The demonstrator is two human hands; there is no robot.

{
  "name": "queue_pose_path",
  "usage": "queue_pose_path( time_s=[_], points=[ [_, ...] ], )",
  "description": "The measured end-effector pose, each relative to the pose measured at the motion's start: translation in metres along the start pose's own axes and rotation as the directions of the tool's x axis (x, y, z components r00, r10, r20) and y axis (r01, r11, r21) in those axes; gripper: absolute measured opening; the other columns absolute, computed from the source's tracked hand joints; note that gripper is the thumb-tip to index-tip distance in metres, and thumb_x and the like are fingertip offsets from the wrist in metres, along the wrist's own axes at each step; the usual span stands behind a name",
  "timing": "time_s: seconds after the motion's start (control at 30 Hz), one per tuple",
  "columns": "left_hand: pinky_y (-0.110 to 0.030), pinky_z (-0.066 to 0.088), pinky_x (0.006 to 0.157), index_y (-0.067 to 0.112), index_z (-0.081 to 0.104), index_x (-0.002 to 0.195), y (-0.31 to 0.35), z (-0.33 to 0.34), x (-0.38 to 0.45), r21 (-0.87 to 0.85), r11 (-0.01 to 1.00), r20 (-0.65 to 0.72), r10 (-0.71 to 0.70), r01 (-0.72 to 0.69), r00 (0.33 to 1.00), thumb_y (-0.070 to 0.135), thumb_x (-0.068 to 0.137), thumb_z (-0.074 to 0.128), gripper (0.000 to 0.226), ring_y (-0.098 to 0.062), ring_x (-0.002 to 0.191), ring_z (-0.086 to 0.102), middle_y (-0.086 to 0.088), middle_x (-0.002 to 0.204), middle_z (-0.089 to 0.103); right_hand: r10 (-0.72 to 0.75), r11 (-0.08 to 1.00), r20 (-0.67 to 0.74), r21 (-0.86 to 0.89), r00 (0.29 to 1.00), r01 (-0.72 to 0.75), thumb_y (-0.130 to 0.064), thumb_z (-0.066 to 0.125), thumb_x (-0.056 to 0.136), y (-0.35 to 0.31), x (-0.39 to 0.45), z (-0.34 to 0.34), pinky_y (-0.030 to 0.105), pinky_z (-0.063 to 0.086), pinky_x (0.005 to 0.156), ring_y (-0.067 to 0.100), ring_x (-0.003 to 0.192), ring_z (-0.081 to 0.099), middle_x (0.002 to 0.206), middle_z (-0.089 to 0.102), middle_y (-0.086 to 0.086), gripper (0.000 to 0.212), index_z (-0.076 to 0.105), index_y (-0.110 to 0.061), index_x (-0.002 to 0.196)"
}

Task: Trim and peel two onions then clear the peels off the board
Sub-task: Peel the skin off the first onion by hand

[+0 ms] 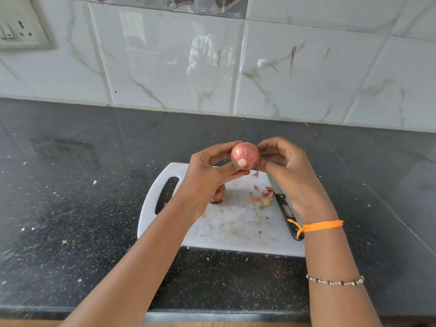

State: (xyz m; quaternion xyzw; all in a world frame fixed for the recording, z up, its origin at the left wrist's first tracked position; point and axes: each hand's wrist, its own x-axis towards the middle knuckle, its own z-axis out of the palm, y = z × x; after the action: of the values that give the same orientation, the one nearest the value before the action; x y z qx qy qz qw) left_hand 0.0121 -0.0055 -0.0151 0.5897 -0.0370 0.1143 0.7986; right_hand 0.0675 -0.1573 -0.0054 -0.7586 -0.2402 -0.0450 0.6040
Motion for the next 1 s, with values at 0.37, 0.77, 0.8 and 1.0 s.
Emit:
queue_pose_path(
  time_s=[0.37,0.77,0.8,1.0],
  points=[
    [-0.028,0.058,0.074,0.005,0.064,0.118,-0.003,-0.003,0.002,0.094,0.995,-0.031,-0.011,0.014,0.999,0.006,0.082,0.067,0.036,-0.025,0.085,0.071,-0.012,0.112,0.061,0.015,0.989,0.176,0.145,0.984,-0.041,0.005,0.073,0.074,-0.003,-0.003,0.001,0.020,0.053,0.072,0.008,0.089,0.068,0.103,0.067,0.000,0.042,0.061,-0.016,0.108],
    [-0.023,0.058,0.064,0.013,0.070,0.107,0.002,-0.003,-0.003,0.216,0.975,-0.043,-0.037,0.045,0.998,0.005,0.077,0.073,0.031,-0.024,0.069,0.071,-0.006,0.106,0.066,0.044,0.993,0.244,0.095,0.969,-0.069,0.007,0.076,0.068,0.000,-0.006,-0.005,0.038,0.054,0.078,0.010,0.090,0.065,0.103,0.063,-0.006,0.046,0.061,-0.027,0.096],
    [-0.024,0.058,0.064,0.014,0.070,0.106,0.002,-0.003,-0.003,0.220,0.974,-0.047,-0.037,0.047,0.998,0.006,0.078,0.073,0.029,-0.023,0.068,0.071,-0.005,0.105,0.067,0.050,0.993,0.245,0.089,0.968,-0.074,0.006,0.077,0.068,0.000,-0.006,-0.005,0.045,0.054,0.077,0.010,0.090,0.065,0.102,0.064,-0.008,0.046,0.061,-0.028,0.096],
    [-0.036,0.059,0.070,0.018,0.072,0.099,-0.001,-0.001,-0.003,0.424,0.903,-0.136,0.140,-0.070,0.981,0.008,0.084,0.068,0.018,-0.016,0.075,0.070,0.006,0.091,0.067,0.072,0.993,0.225,0.070,0.972,-0.090,0.005,0.078,0.068,0.003,-0.005,-0.003,0.058,0.049,0.084,0.016,0.097,0.064,0.101,0.063,-0.012,0.047,0.062,-0.030,0.094]
  ],
)
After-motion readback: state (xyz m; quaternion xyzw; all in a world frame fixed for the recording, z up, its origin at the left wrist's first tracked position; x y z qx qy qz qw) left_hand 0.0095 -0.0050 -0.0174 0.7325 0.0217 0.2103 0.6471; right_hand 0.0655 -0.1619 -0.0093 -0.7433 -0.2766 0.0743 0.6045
